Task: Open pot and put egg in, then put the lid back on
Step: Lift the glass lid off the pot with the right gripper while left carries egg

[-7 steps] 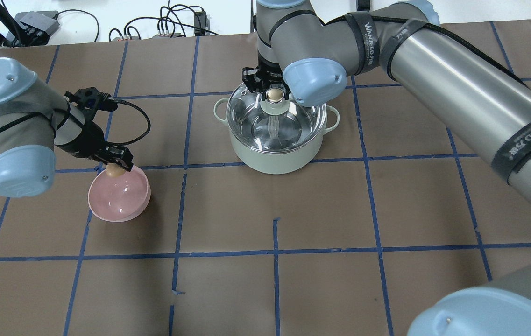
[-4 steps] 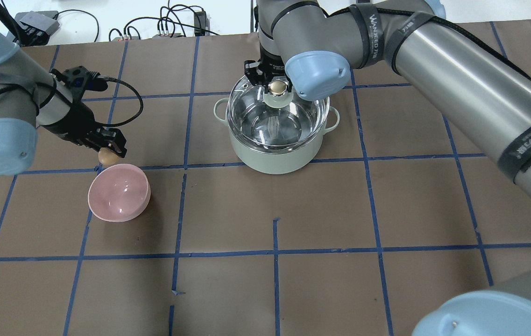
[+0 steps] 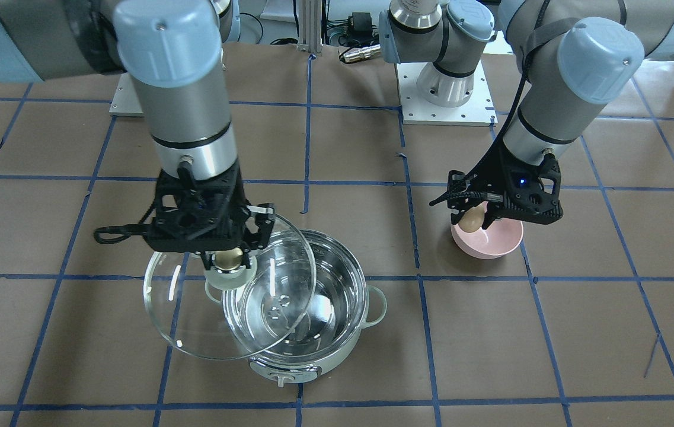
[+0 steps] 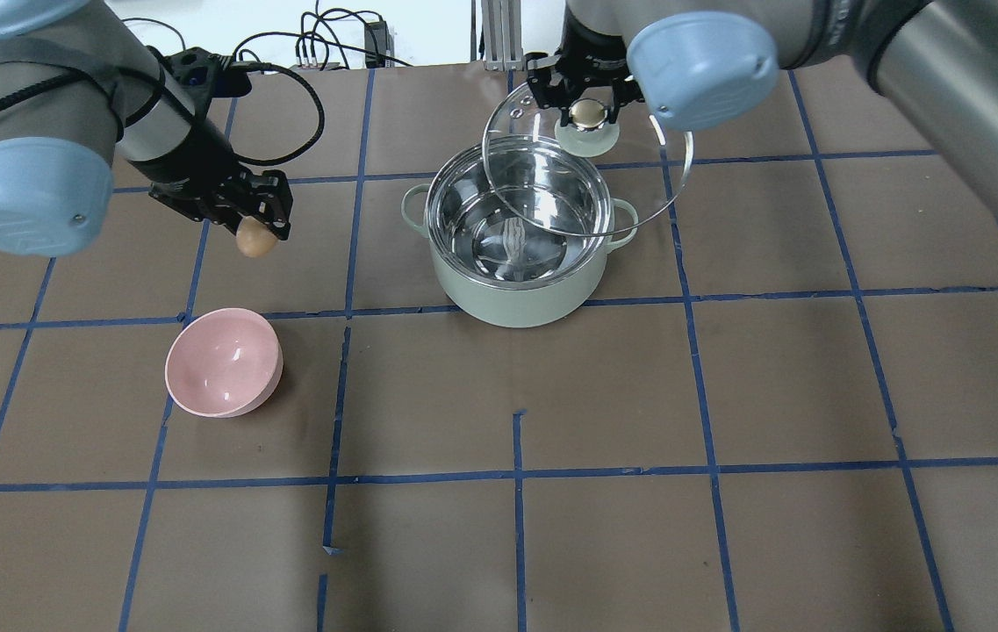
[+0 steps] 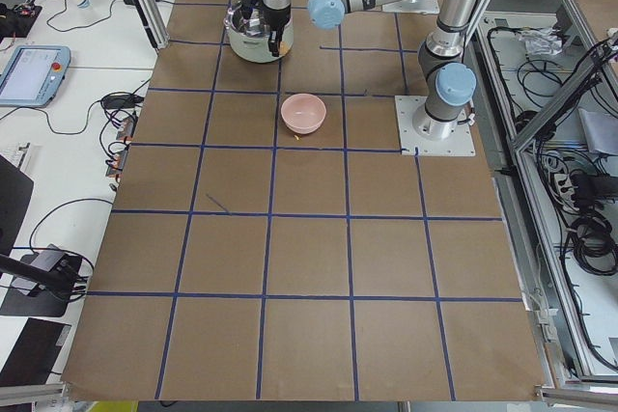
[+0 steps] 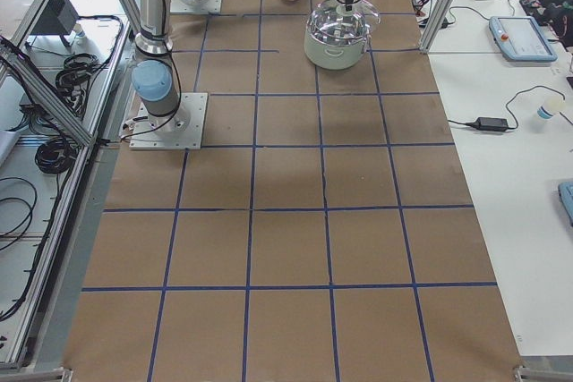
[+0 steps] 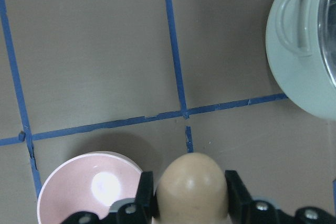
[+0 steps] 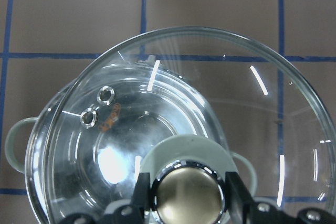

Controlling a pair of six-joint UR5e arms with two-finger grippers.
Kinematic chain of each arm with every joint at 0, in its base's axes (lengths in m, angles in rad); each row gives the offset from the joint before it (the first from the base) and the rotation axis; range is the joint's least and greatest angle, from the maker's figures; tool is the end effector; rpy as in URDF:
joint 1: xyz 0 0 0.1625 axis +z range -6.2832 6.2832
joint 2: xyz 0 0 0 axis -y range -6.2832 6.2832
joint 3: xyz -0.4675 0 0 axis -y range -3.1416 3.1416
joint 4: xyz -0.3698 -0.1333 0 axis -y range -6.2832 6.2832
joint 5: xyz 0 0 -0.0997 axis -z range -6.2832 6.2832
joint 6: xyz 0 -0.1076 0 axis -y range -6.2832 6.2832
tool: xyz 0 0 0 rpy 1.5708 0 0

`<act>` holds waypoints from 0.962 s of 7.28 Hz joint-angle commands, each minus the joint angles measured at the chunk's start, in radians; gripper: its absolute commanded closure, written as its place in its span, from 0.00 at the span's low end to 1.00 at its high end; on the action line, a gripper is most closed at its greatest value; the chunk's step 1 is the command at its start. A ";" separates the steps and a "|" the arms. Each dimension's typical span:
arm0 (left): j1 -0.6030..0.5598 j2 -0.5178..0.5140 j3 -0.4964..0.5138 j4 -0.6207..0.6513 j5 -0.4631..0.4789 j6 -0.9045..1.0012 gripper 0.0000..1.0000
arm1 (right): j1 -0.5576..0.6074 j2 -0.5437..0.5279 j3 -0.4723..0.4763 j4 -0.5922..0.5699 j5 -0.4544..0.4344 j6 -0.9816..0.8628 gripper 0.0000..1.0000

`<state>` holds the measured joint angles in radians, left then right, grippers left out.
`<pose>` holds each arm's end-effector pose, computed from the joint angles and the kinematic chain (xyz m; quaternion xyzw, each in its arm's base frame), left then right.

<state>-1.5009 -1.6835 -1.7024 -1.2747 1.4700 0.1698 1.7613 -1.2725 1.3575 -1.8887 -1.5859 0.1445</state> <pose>-0.1077 -0.5253 0.4358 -0.0512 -0.9971 0.0317 0.0469 0.2481 -0.5914 0.4963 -0.0220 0.9930 -0.1158 0.0120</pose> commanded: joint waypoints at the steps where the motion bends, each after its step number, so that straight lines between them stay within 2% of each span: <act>1: -0.147 -0.112 0.106 0.059 0.004 -0.192 0.87 | -0.168 -0.106 0.005 0.165 0.047 -0.193 0.54; 3: -0.229 -0.217 0.190 0.107 0.006 -0.300 0.87 | -0.279 -0.194 0.046 0.281 0.076 -0.340 0.54; 4: -0.246 -0.255 0.193 0.189 0.004 -0.327 0.87 | -0.278 -0.223 0.070 0.283 0.089 -0.348 0.54; 7: -0.332 -0.338 0.207 0.331 0.010 -0.424 0.87 | -0.284 -0.261 0.129 0.298 0.089 -0.375 0.54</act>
<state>-1.7987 -1.9869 -1.4987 -1.0061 1.4773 -0.2124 1.4800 -1.5217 1.4640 -1.5894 -1.4998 -0.2193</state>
